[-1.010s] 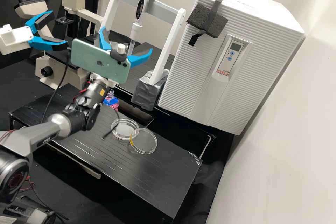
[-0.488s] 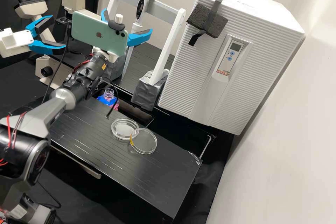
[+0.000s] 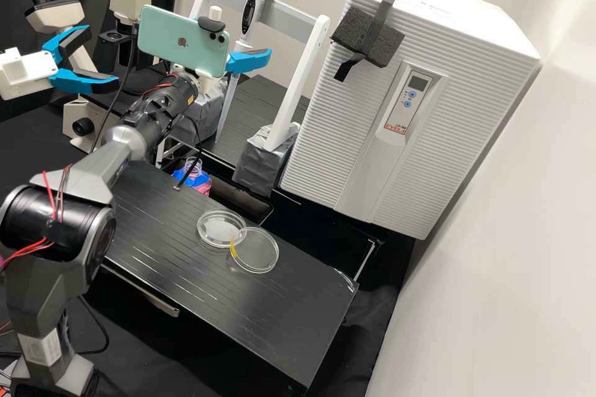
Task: Use the pipette
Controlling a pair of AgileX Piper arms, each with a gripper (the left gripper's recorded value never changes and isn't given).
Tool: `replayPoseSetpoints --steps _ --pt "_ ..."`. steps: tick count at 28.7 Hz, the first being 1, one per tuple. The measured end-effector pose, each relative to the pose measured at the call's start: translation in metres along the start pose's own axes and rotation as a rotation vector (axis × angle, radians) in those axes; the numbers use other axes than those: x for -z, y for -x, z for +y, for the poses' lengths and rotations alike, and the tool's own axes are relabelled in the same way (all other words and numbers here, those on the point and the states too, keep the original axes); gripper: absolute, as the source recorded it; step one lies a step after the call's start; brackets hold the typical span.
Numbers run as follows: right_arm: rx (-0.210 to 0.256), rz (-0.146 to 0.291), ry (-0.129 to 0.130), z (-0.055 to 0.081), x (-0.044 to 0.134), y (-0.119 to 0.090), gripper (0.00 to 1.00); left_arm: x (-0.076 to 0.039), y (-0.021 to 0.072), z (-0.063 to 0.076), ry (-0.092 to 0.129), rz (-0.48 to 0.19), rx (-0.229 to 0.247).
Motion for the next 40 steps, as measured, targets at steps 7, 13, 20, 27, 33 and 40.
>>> replayPoseSetpoints --steps 7,13,20,27,33,40 --pt "0.022 -0.038 0.025 -0.004 -0.006 -0.015 0.0 0.0 0.0 0.0 0.0 0.0 0.0" --pt "0.025 -0.062 0.038 -0.004 -0.012 -0.023 0.0 0.0 0.0 0.0 0.0 0.0 0.0" --pt "0.017 -0.083 0.033 -0.001 -0.019 -0.027 0.0 0.0 0.0 0.0 0.0 0.0 0.0" --pt "0.021 -0.091 0.032 -0.001 -0.022 -0.028 0.0 0.0 -0.0006 0.0 0.0 0.0 0.0" --pt "0.021 -0.091 0.032 -0.001 -0.022 -0.028 0.0 0.0 -0.0014 0.001 0.003 0.001 -0.004" --pt "0.021 -0.091 0.037 -0.001 -0.022 -0.028 0.0 0.001 -0.0013 0.001 0.014 0.015 -0.008"
